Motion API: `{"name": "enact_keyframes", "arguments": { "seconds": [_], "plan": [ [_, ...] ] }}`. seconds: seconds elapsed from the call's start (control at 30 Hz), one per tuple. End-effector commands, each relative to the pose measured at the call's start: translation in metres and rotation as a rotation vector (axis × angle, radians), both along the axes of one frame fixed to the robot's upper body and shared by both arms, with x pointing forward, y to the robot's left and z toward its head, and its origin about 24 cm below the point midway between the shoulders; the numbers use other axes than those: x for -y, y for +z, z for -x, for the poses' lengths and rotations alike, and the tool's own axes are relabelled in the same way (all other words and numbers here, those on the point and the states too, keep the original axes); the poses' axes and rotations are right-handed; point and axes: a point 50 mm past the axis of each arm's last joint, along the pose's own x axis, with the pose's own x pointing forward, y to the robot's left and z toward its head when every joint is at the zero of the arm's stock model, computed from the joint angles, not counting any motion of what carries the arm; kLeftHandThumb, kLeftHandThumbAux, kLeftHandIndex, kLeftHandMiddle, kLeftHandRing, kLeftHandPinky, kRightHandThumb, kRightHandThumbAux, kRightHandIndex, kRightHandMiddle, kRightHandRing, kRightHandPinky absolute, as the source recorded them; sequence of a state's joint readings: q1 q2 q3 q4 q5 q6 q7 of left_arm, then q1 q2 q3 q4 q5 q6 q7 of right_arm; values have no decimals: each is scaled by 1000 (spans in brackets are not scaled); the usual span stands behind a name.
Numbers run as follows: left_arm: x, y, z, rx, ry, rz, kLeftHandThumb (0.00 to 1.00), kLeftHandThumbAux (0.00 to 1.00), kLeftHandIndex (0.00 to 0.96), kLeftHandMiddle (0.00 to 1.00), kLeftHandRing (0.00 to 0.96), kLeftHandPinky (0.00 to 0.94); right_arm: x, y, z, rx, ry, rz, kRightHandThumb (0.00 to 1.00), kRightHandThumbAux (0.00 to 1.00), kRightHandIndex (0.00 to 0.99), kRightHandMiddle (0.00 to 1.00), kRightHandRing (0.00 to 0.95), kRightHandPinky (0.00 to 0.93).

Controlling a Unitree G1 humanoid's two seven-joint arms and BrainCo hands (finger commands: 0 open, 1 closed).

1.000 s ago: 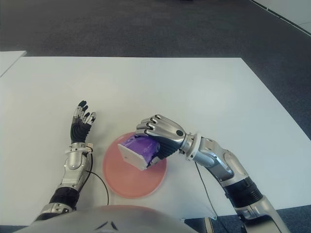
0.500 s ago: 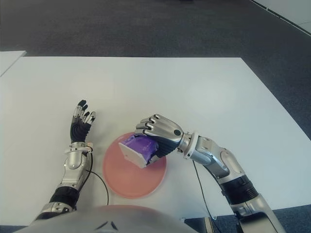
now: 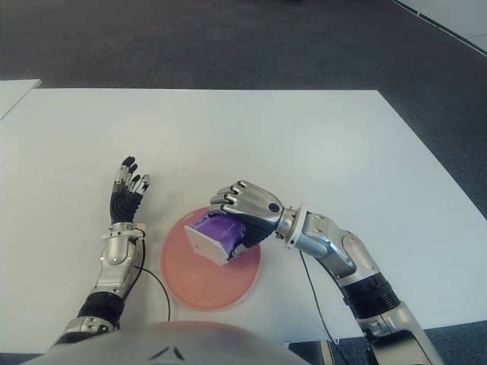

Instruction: Put the tissue paper into the plate.

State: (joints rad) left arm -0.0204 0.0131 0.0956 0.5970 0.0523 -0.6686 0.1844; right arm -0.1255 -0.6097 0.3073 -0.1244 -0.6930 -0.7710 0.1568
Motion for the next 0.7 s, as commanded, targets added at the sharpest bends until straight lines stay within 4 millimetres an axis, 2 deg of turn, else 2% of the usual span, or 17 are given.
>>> {"name": "enact_keyframes", "arguments": {
  "seconds": [0.03,0.47,0.7],
  "plan": [
    [2,-30,26,-147,-2,2,182,623,66,29,0,0,-1,-11,1,-32,-21,-8,855,673,406,541,847,827],
    [4,-30,26,-143,6,13,183,622,69,29,0,0,-5,-22,7,-66,-42,-72,855,672,407,542,827,815],
    [4,-30,27,-141,6,13,193,629,73,32,0,1,-5,-24,13,-53,-39,-49,858,665,433,558,728,736]
  ]
}}
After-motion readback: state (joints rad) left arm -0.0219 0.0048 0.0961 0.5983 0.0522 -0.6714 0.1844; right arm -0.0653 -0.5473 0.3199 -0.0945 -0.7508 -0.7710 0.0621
